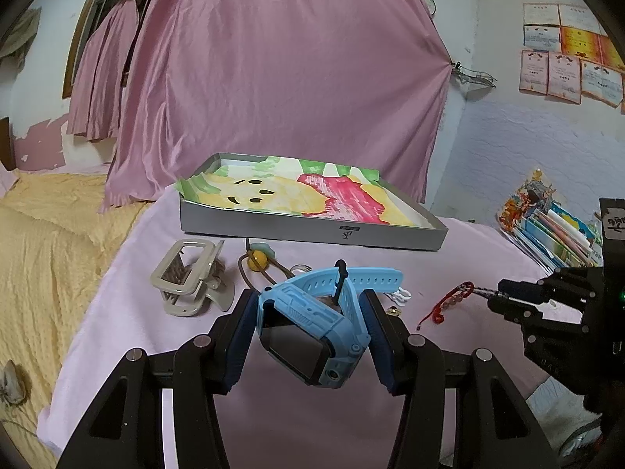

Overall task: Organize jewelry
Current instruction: 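Carry the watch in the left gripper and keychain in the right gripper to the tray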

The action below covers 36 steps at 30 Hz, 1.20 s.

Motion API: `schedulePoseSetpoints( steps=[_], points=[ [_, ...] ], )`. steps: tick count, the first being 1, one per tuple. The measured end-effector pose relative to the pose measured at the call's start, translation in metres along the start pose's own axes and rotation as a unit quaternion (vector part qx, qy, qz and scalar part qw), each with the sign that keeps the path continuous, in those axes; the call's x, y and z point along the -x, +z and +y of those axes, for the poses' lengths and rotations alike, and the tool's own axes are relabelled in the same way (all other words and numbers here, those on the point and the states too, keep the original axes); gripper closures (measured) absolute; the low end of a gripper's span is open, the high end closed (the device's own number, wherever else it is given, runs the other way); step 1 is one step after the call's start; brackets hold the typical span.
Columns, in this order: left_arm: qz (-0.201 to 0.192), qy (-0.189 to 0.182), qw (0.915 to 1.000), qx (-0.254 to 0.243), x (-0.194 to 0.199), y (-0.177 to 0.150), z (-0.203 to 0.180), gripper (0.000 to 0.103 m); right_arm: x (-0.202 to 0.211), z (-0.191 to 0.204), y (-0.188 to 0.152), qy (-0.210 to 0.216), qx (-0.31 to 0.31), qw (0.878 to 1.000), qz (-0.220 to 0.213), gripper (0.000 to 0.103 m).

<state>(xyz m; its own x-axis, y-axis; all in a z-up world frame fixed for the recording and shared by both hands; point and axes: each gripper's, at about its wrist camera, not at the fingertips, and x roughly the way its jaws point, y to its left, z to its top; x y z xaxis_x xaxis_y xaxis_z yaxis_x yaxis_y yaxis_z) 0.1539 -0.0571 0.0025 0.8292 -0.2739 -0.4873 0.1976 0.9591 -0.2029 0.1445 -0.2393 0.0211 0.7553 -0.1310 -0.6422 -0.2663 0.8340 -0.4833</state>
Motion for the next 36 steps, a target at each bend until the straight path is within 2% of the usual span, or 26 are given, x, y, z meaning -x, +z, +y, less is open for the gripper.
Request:
schedulePoseSetpoints(
  steps=[6,12,15,19,24,29,36],
  points=[
    [-0.001,0.001,1.0,0.009,-0.002,0.001,0.004,0.052,0.006,0.007,0.031,-0.014,0.065,0.997,-0.029,0.088],
    [-0.003,0.013,0.9997,0.019,-0.001,0.003,0.014,0.052,0.006,0.035,0.058,0.03,0.09,0.994,-0.057,0.088],
    [-0.004,0.019,0.9995,0.025,-0.001,0.003,0.021,0.052,0.003,0.057,0.058,0.054,0.122,0.99,-0.052,0.088],
    [-0.002,0.019,0.9994,0.03,-0.002,0.002,0.025,0.052,0.004,0.066,0.047,0.063,0.144,0.987,-0.031,0.088],
    [0.002,0.01,0.9994,0.034,-0.006,0.001,0.024,0.052,0.007,0.047,0.039,0.048,0.1,0.993,-0.028,0.088],
    [-0.001,0.01,0.9996,0.027,-0.008,0.007,0.022,0.052,0.005,0.03,0.043,0.046,0.035,0.997,-0.057,0.088],
    [-0.022,0.005,0.9993,0.031,-0.011,0.031,0.024,0.052,-0.015,0.01,0.053,0.07,-0.061,0.991,-0.1,0.088]
  ],
)
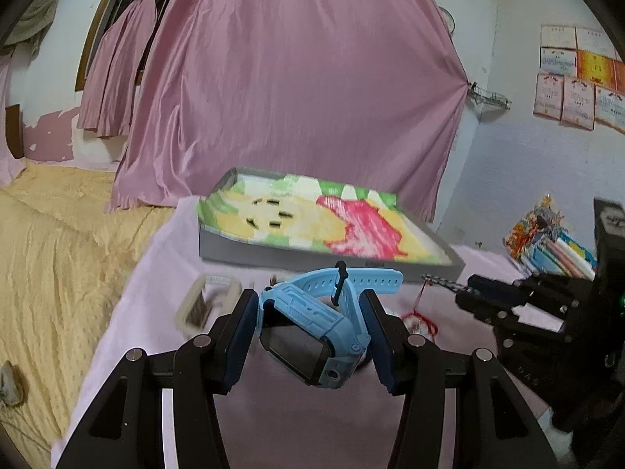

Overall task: Organize jewelry
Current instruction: 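Carry the watch in the left gripper and keychain in the right gripper to the tray, then open the left gripper over the tray while the right gripper releases the keychain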

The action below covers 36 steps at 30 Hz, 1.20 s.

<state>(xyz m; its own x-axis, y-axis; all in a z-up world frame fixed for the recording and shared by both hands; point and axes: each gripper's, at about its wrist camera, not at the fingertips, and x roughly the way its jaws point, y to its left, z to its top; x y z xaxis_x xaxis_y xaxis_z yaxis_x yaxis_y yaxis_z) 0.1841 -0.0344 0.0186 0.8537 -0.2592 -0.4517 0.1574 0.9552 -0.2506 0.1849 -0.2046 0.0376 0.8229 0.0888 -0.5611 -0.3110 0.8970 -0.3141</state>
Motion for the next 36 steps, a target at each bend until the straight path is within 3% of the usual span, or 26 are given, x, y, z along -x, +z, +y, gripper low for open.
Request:
schedulePoseSetpoints(
  steps=[8,22,36],
  points=[
    [-0.006,0.004,1.0,0.006,-0.029,0.03,0.001,0.052,-0.045,-0.032,0.006,0.046,-0.128,0.99,-0.03,0.088],
    [0.022,0.01,0.9995,0.022,-0.086,0.058,0.0,0.052,-0.117,-0.059,0.015,0.079,-0.192,0.978,-0.003,0.091],
    [0.087,0.03,0.9951,0.035,-0.13,0.06,0.002,0.052,-0.141,-0.063,0.017,0.095,-0.216,0.972,0.025,0.089]
  ],
)
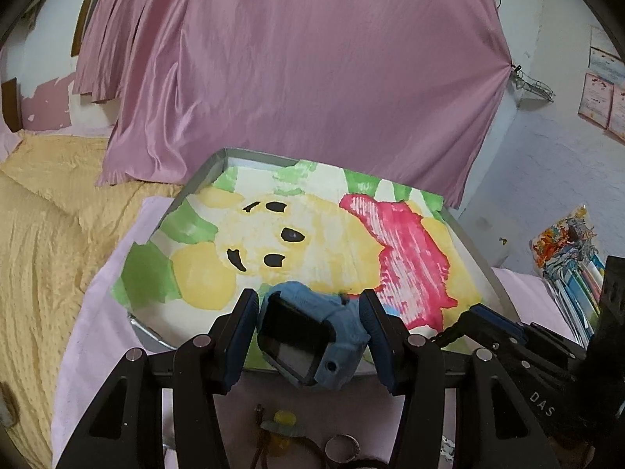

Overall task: Organize jewelry
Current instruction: 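Open the left gripper over the tray while the right gripper releases the keychain, then grasp the beige clip holder with the left gripper while the right grasps the gold earring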

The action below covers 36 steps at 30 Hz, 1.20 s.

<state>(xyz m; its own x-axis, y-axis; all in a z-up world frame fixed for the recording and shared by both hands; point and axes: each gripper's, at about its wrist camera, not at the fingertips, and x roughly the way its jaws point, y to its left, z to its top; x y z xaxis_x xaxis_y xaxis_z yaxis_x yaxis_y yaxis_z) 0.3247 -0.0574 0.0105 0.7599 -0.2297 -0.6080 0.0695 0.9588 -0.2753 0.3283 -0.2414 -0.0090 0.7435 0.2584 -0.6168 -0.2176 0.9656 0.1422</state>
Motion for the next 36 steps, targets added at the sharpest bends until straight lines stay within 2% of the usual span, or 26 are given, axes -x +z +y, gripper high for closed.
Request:
schedulePoseSetpoints(
  steps=[4,5,7,9,15,17,20,22,24,26,29,32,36],
  points=[
    [0.001,0.0,1.0,0.001,0.0,0.0,0.0,0.05,-0.005,-0.003,0.001,-0.004,-0.007,1.0,0.007,0.088],
    [0.0,0.002,1.0,0.001,0.0,0.0,0.0,0.047,-0.004,-0.003,0.0,-0.006,-0.008,1.0,0.007,0.087],
    [-0.002,0.009,1.0,0.003,0.001,0.0,0.0,0.038,-0.004,-0.004,-0.001,-0.01,-0.008,1.0,0.007,0.08],
    [-0.007,0.01,0.9999,0.006,0.003,0.0,0.002,0.034,-0.002,-0.003,-0.002,-0.016,-0.007,1.0,0.004,0.067],
    [-0.015,0.02,0.9997,0.002,0.011,-0.001,0.001,0.029,0.011,-0.002,-0.006,-0.036,-0.008,0.999,-0.012,0.066],
    [-0.023,0.022,0.9995,0.0,0.017,-0.002,0.0,0.025,0.02,-0.002,-0.008,-0.043,-0.007,0.999,-0.027,0.064],
    [-0.04,0.024,0.9989,-0.006,0.03,-0.005,-0.002,0.018,0.036,0.0,-0.011,-0.047,-0.013,0.997,-0.056,0.049],
    [-0.053,0.023,0.9983,-0.01,0.04,-0.007,-0.003,0.01,0.048,0.002,-0.014,-0.048,-0.017,0.996,-0.075,0.048],
    [-0.069,0.023,0.9973,-0.011,0.05,-0.011,-0.003,0.005,0.06,0.003,-0.018,-0.05,-0.022,0.994,-0.093,0.038],
    [-0.09,0.025,0.9955,-0.013,0.062,-0.015,-0.003,0.002,0.074,0.004,-0.023,-0.045,-0.033,0.991,-0.118,0.029],
    [-0.12,0.021,0.9925,-0.016,0.082,-0.021,-0.001,0.001,0.09,0.008,-0.03,-0.039,-0.041,0.988,-0.145,0.024],
    [-0.14,0.022,0.9898,-0.018,0.099,-0.029,0.002,0.001,0.105,0.013,-0.039,-0.034,-0.045,0.984,-0.171,0.014],
    [-0.162,0.025,0.9863,-0.023,0.119,-0.04,0.008,0.001,0.121,0.023,-0.051,-0.027,-0.044,0.979,-0.197,0.011]
  ],
)
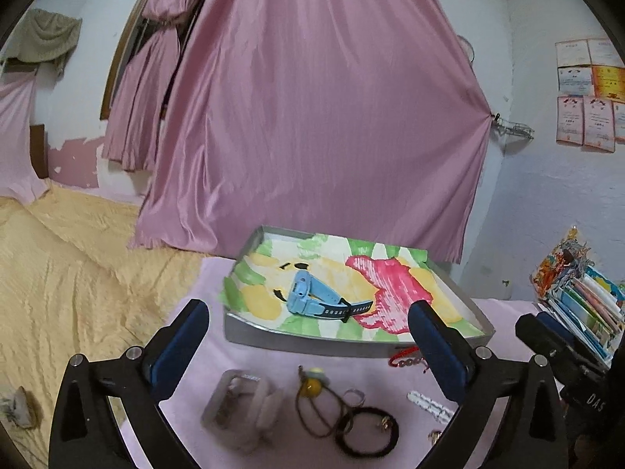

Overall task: Organize jewelry
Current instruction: 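Grasp the beige clip holder with the left gripper while the right grasps the gold earring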

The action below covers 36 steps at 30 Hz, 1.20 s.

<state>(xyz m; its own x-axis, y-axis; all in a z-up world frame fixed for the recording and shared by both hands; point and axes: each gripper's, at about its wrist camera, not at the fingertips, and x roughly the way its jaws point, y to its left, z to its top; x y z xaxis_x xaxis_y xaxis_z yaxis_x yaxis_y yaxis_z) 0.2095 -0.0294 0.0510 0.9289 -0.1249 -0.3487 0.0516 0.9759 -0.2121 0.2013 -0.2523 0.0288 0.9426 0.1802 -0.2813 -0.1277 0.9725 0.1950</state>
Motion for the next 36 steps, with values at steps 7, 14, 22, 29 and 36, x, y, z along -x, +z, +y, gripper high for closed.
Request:
schedulePoseSetpoints(
  steps=[7,14,22,29,36],
  points=[
    [-0.025,0.012,0.9996,-0.006,0.032,-0.012,0.019,0.001,0.019,0.017,-0.018,0.006,0.007,1.0,-0.016,0.008],
    [-0.027,0.022,0.9993,-0.014,0.048,-0.028,0.037,0.001,0.028,0.032,-0.039,0.005,0.015,1.0,-0.005,0.007],
    [0.006,0.028,0.9993,-0.022,0.045,-0.048,0.055,0.001,0.025,0.039,-0.058,-0.006,0.021,0.999,0.029,0.007],
    [0.043,0.028,0.9981,-0.034,0.033,-0.052,0.058,0.001,0.019,0.041,-0.069,-0.015,0.019,0.998,0.062,0.007],
    [0.076,0.026,0.996,-0.04,0.017,-0.052,0.054,0.001,0.006,0.039,-0.069,-0.022,0.01,0.996,0.092,0.007]
  ],
)
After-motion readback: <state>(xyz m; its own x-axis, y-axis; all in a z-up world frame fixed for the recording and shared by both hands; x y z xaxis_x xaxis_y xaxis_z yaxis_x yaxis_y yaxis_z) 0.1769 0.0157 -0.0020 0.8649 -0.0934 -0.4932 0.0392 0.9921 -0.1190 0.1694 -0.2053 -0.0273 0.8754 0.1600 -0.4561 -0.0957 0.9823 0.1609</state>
